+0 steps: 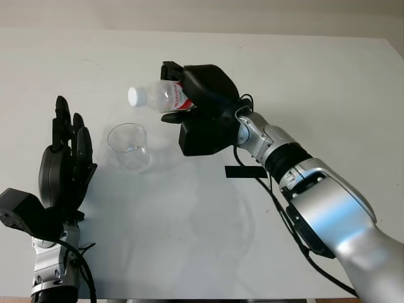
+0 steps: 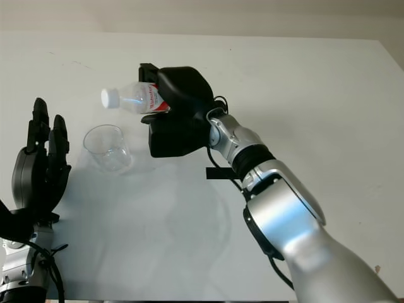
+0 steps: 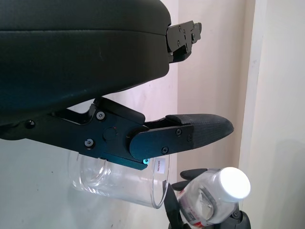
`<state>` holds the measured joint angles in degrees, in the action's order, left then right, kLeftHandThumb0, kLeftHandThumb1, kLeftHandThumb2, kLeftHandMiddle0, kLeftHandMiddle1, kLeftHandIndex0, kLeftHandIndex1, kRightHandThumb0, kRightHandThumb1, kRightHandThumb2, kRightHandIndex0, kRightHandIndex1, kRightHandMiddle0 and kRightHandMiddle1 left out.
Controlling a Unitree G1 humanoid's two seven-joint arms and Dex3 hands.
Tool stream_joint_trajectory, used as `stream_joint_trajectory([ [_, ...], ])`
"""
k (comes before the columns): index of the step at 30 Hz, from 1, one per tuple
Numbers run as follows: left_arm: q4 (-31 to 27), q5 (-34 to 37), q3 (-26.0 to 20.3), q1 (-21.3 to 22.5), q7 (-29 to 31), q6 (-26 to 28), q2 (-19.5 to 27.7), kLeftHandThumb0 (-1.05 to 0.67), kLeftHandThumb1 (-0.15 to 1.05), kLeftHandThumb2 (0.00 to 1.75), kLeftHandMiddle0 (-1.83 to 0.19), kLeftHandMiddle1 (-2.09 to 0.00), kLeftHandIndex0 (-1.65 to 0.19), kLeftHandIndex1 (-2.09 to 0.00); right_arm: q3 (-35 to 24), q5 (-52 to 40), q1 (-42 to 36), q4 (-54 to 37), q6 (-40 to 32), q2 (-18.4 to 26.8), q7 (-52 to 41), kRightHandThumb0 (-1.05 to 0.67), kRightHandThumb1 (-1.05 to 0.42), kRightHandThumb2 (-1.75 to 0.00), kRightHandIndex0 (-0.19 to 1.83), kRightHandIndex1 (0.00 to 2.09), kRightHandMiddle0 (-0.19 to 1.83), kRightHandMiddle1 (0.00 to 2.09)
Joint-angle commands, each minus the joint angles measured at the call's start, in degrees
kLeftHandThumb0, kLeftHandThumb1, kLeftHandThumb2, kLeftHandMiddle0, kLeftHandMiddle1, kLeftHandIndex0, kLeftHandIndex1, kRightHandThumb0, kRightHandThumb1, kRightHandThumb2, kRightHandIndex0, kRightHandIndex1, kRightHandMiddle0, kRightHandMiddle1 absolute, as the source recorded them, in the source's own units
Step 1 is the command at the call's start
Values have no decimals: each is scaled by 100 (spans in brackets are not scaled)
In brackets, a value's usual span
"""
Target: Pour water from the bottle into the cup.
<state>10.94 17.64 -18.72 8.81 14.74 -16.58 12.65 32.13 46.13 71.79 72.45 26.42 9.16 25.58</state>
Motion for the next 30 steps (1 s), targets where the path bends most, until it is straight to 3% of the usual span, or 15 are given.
stream_joint_trajectory([
  [1, 81, -2, 29, -118, -10, -52, -102, -74, 105, 54, 19, 0, 19, 0, 146, 145, 300, 29, 30, 92, 177, -45, -105, -43, 107, 209, 67, 209],
  [11, 149, -30, 41, -54, -18, -87, -110, -74, 105, 55, 19, 0, 19, 0, 633, 643, 583, 109, -122, 156, 718, -47, -105, -43, 106, 209, 63, 209],
  [30, 144, -89, 91, -61, -136, -138, -182, -75, 105, 54, 19, -1, 19, -1, 1643, 1674, 918, 212, -751, 92, 2158, -51, -105, -44, 129, 209, 74, 209],
])
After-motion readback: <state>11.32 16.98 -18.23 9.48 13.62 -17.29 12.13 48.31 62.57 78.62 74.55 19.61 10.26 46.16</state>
